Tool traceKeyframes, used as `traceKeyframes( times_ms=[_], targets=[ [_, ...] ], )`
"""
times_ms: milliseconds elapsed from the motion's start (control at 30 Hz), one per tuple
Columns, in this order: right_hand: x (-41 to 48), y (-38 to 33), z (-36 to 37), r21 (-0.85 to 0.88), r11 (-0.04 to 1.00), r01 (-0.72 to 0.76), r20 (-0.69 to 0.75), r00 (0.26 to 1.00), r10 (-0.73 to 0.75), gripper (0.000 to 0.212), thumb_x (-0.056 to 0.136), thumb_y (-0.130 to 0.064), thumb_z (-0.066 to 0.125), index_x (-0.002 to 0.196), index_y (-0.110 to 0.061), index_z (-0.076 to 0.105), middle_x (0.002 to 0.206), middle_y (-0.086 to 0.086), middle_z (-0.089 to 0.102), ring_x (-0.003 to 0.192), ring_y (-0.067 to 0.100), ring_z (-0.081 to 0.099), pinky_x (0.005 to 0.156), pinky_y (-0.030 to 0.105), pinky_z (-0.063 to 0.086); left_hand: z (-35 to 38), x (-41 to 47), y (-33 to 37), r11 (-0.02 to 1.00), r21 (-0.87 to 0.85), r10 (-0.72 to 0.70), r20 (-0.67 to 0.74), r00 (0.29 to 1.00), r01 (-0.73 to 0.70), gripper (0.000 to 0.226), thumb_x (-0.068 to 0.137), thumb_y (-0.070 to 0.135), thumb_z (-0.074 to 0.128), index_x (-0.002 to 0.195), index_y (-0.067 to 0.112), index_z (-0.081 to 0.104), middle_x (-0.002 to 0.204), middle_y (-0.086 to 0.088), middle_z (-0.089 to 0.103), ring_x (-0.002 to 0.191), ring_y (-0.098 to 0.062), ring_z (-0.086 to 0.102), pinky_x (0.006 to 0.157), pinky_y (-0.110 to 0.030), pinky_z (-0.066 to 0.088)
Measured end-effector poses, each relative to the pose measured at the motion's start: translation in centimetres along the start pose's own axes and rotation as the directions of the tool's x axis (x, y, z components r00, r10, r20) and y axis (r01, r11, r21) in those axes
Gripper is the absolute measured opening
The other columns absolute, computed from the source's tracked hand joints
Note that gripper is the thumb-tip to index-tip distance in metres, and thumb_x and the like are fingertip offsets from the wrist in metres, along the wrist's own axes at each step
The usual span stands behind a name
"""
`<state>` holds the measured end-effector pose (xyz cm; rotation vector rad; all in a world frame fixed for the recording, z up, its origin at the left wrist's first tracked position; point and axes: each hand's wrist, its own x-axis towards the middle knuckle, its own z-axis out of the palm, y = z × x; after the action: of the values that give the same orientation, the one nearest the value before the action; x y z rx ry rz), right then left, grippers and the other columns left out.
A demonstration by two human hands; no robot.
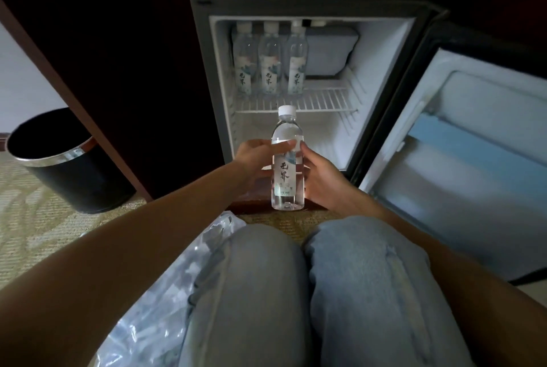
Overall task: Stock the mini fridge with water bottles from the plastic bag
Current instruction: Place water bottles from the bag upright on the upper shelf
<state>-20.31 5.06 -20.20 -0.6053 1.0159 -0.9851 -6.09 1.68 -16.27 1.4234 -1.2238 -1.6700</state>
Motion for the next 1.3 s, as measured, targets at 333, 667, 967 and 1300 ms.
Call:
traceKeyframes(
  times_ms=[333, 667, 967, 1300],
  targets=[
    [-4.4, -9.2, -1.1, -0.559, 0.828, -0.045, -0.107, 0.994, -0.019, 0.034, 0.083, -0.009, 0.070, 0.111, -0.021, 0.057, 0.105, -0.003, 0.065, 0.112, 0.018, 0.058, 0.100, 0.040, 0.043, 5.9, 0.5, 4.7, 0.989, -0.022, 0.140, -0.106, 0.984, -0.144, 0.050, 0.066, 0.028, 0.085, 0.102, 0.005, 0.060, 0.092, -0.006, 0.069, 0.080, -0.018, 0.067, 0.071, -0.033, 0.058],
    [2.4, -8.5, -2.3, -0.653, 0.756, 0.055, -0.398, 0.824, -0.403, 0.014, 0.093, -0.020, 0.050, 0.106, -0.019, 0.052, 0.102, 0.002, 0.062, 0.088, 0.020, 0.059, 0.067, 0.025, 0.049, 9.5, 4.1, 3.3, 0.905, 0.105, 0.425, -0.286, 0.859, -0.412, 0.050, 0.071, 0.019, 0.082, 0.112, 0.021, 0.053, 0.101, 0.010, 0.060, 0.100, -0.014, 0.060, 0.089, -0.034, 0.053],
    [5.6, -11.4, -3.7, -0.692, 0.692, 0.204, -0.418, 0.668, -0.615, 0.062, 0.066, -0.026, 0.085, 0.111, -0.012, 0.045, 0.084, -0.009, 0.055, 0.086, 0.018, 0.059, 0.081, 0.035, 0.051, 9.4, 7.7, 0.9, 0.880, 0.206, 0.474, -0.340, 0.812, -0.428, 0.032, 0.100, 0.019, 0.040, 0.128, 0.017, 0.055, 0.121, 0.000, 0.063, 0.113, -0.016, 0.058, 0.084, -0.020, 0.041],
    [10.5, -11.8, -4.6, -0.710, 0.655, 0.258, -0.411, 0.603, -0.684, 0.062, 0.065, -0.024, 0.086, 0.110, -0.013, 0.046, 0.090, -0.009, 0.057, 0.083, 0.013, 0.059, 0.073, 0.028, 0.048, 10.6, 12.0, 0.8, 0.897, 0.234, 0.432, -0.280, 0.857, -0.375, 0.066, 0.087, -0.009, 0.033, 0.145, 0.022, 0.037, 0.135, -0.004, 0.054, 0.109, -0.019, 0.059, 0.076, -0.023, 0.048]
  ],
)
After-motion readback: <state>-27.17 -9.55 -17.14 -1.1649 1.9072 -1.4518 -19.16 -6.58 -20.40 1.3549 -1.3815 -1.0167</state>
